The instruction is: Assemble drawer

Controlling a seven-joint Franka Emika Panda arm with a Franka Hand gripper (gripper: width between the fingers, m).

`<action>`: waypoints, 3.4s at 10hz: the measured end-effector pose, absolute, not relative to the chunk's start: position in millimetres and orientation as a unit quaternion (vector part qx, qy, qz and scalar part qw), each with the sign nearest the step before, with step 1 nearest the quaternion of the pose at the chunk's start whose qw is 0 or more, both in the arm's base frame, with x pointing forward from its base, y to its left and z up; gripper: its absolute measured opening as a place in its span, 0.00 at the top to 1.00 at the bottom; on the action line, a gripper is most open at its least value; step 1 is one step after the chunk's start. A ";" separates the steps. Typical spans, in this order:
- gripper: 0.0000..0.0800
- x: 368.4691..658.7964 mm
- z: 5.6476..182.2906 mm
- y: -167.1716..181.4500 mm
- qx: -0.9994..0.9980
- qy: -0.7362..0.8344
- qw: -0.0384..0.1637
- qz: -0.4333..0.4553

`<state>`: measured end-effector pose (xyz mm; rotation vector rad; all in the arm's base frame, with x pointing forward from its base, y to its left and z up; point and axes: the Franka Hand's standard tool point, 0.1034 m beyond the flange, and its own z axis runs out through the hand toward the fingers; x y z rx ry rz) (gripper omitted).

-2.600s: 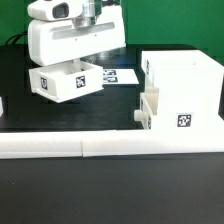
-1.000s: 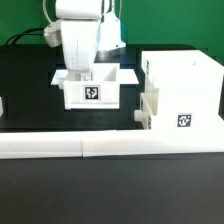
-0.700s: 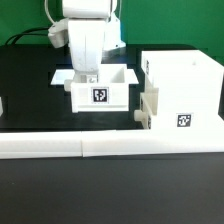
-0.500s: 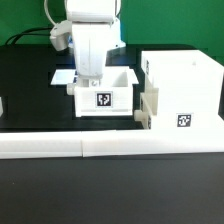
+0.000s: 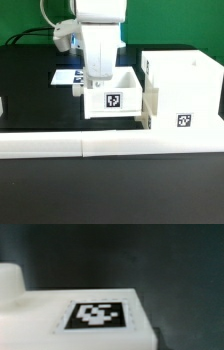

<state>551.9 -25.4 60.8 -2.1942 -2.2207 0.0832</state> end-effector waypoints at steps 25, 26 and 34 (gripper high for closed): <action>0.95 550.9 55.7 -7.4 -0.707 -0.708 0.000 0.012; 0.95 550.9 55.7 -7.4 -0.707 -0.708 0.000 0.012; 0.95 550.5 55.8 -2.2 -0.704 -0.710 0.001 0.012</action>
Offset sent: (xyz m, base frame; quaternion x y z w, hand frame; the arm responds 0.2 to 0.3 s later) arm 0.0000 0.0000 0.0000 0.0000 0.0000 0.0000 1.0000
